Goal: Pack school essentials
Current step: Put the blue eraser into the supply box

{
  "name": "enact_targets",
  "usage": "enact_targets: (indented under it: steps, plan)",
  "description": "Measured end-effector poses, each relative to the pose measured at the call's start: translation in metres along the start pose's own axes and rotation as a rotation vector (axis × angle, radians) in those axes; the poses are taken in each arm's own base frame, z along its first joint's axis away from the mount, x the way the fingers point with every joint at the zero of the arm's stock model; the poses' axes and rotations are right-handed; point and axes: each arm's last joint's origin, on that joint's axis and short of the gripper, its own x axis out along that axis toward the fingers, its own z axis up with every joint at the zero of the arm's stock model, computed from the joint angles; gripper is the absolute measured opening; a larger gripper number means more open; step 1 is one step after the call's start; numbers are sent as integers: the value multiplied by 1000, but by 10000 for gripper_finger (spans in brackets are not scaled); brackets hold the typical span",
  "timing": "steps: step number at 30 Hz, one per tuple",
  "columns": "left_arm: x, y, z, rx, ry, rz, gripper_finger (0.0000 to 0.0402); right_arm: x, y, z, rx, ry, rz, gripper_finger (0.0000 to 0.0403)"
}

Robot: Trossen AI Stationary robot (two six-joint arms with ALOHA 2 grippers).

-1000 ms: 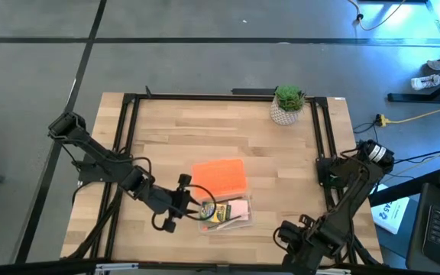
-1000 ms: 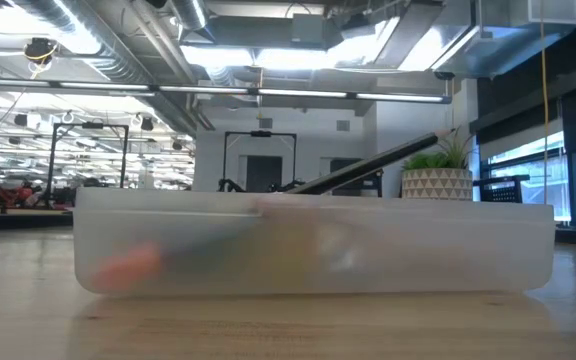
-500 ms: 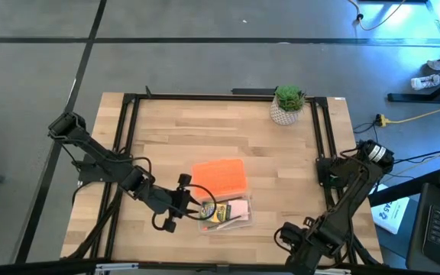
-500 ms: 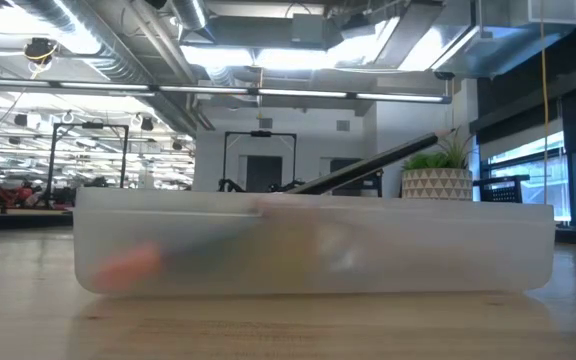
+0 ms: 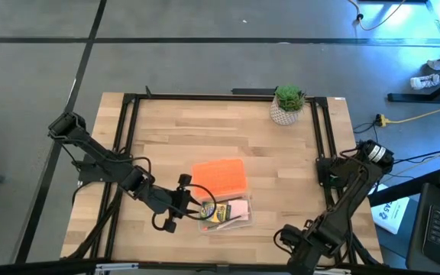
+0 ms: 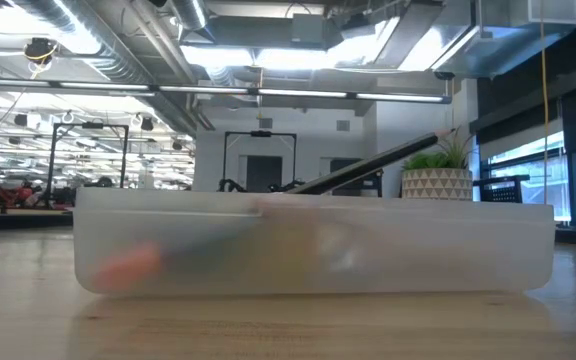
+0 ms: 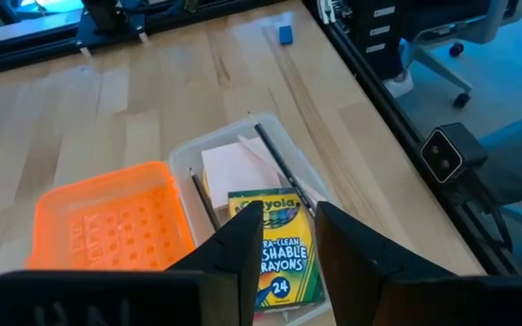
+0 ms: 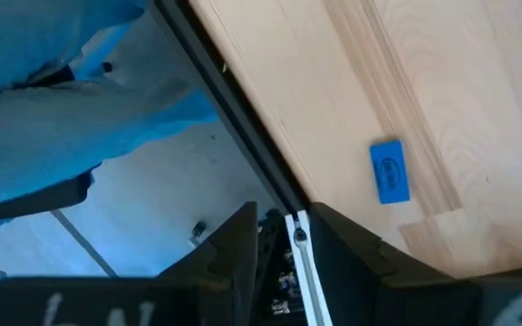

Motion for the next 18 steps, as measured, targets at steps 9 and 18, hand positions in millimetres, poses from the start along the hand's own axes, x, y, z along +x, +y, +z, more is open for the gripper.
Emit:
enact_targets:
  steps: [9, 18]
  plan:
    - [0, 0, 2, -6, -15, -2, 96, 10, -12, 1, 15, 3, -78, 106]
    - [0, 0, 3, -10, -28, -4, 96, 17, -17, 2, 25, 138, -79, 92]
